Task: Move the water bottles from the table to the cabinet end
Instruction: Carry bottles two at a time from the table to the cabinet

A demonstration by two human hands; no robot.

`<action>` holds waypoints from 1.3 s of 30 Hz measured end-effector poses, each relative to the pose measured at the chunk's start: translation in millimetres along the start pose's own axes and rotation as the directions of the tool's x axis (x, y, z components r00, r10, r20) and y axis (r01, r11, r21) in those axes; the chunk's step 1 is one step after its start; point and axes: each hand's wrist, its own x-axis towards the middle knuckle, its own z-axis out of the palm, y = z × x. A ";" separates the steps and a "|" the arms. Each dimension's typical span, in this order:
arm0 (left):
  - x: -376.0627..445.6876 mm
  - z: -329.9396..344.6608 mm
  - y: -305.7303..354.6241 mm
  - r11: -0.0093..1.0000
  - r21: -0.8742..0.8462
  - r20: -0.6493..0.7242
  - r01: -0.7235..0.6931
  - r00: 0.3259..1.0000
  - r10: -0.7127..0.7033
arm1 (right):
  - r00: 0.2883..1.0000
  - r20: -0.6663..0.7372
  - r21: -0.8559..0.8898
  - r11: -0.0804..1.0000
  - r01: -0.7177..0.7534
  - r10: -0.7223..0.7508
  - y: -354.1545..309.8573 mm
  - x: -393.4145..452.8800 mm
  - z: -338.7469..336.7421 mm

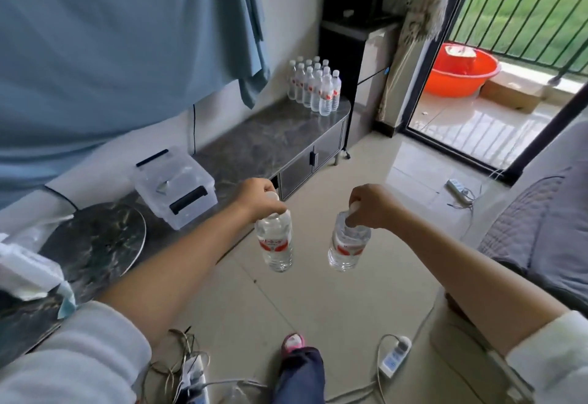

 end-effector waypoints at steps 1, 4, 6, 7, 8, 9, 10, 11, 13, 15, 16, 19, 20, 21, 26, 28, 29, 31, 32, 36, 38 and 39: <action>17.5 -0.6 6.7 1.000 0.006 -0.004 -0.004 1.000 0.004 | 1.000 0.001 0.002 1.000 -0.003 0.003 4.1 14.2 -7.8; 75.2 -3.2 26.9 0.999 -0.004 0.017 -0.038 0.999 0.038 | 1.000 0.001 0.010 1.000 -0.013 0.013 15.0 59.5 -31.9; 116.7 -6.9 40.9 0.997 -0.002 0.032 -0.071 0.997 0.071 | 1.000 -0.005 0.011 1.000 -0.025 0.025 21.1 92.1 -50.1; 139.1 -9.8 48.5 0.996 0.004 0.044 -0.088 0.995 0.088 | 0.999 -0.008 0.011 0.999 -0.033 0.033 23.5 110.1 -59.8; 159.7 -12.4 55.5 0.995 0.009 0.058 -0.100 0.993 0.100 | 0.999 -0.013 0.011 0.999 -0.043 0.043 25.2 126.6 -68.9; 179.8 -15.6 62.9 0.994 0.011 0.067 -0.110 0.992 0.109 | 0.998 -0.018 0.002 0.999 -0.054 0.054 27.1 143.2 -77.9; 200.1 -18.5 70.0 0.993 0.006 0.073 -0.118 0.990 0.117 | 0.998 -0.027 -0.011 0.998 -0.064 0.064 29.1 159.1 -86.9; 219.7 -20.3 76.5 0.992 0.000 0.073 -0.123 0.990 0.123 | 0.997 -0.041 -0.030 0.997 -0.071 0.070 32.7 174.7 -94.5; 258.6 -22.5 89.9 0.990 -0.007 0.064 -0.138 0.988 0.138 | 0.993 -0.075 -0.065 0.993 -0.099 0.094 41.0 205.7 -108.2; 295.9 -22.4 104.6 0.990 -0.010 0.063 -0.143 0.988 0.144 | 0.989 -0.096 -0.060 0.991 -0.119 0.113 50.9 236.1 -122.0; 313.8 -21.4 110.9 0.990 -0.022 0.059 -0.139 0.988 0.140 | 0.988 -0.100 -0.054 0.991 -0.125 0.119 56.8 251.4 -128.5; 362.4 -16.8 125.6 0.990 -0.078 0.024 -0.116 0.993 0.118 | 0.987 -0.090 -0.034 0.991 -0.133 0.129 73.3 294.5 -148.0; 381.6 -14.1 132.1 0.989 -0.100 0.009 -0.106 0.994 0.108 | 0.988 -0.083 -0.028 0.990 -0.135 0.132 80.1 311.9 -156.0; 400.0 -10.7 138.0 0.989 -0.110 -0.005 -0.102 0.995 0.102 | 0.988 -0.075 -0.029 0.990 -0.136 0.133 86.8 329.2 -163.6; 484.9 8.5 178.5 0.983 -0.138 -0.012 -0.124 0.992 0.124 | 0.992 -0.016 -0.064 0.990 -0.124 0.123 120.3 413.3 -202.6; 513.1 13.3 197.5 0.984 -0.114 -0.005 -0.140 0.990 0.140 | 0.994 0.019 -0.074 0.992 -0.106 0.107 131.2 439.7 -215.3; 534.1 16.8 211.5 0.983 -0.118 0.001 -0.142 0.990 0.143 | 0.994 0.037 -0.083 0.992 -0.095 0.099 140.1 458.7 -226.8; 571.1 21.9 238.5 0.984 -0.114 0.017 -0.134 0.990 0.136 | 0.994 0.063 -0.102 0.992 -0.078 0.085 155.6 493.3 -248.9; 588.2 24.1 251.0 0.985 -0.113 0.021 -0.132 0.991 0.136 | 0.995 0.072 -0.106 0.992 -0.065 0.073 161.7 509.6 -258.8; 655.3 33.0 297.8 0.980 -0.157 0.000 -0.119 0.993 0.121 | 0.998 0.052 -0.139 0.990 -0.023 0.030 179.5 579.6 -296.9; 683.0 37.2 314.1 0.978 -0.185 -0.031 -0.099 0.995 0.094 | 0.999 0.029 -0.147 0.989 -0.025 0.030 186.2 610.1 -310.0; 699.4 38.9 321.0 0.975 -0.199 -0.047 -0.098 0.995 0.090 | 0.999 0.022 -0.147 0.989 -0.034 0.038 189.4 625.7 -316.9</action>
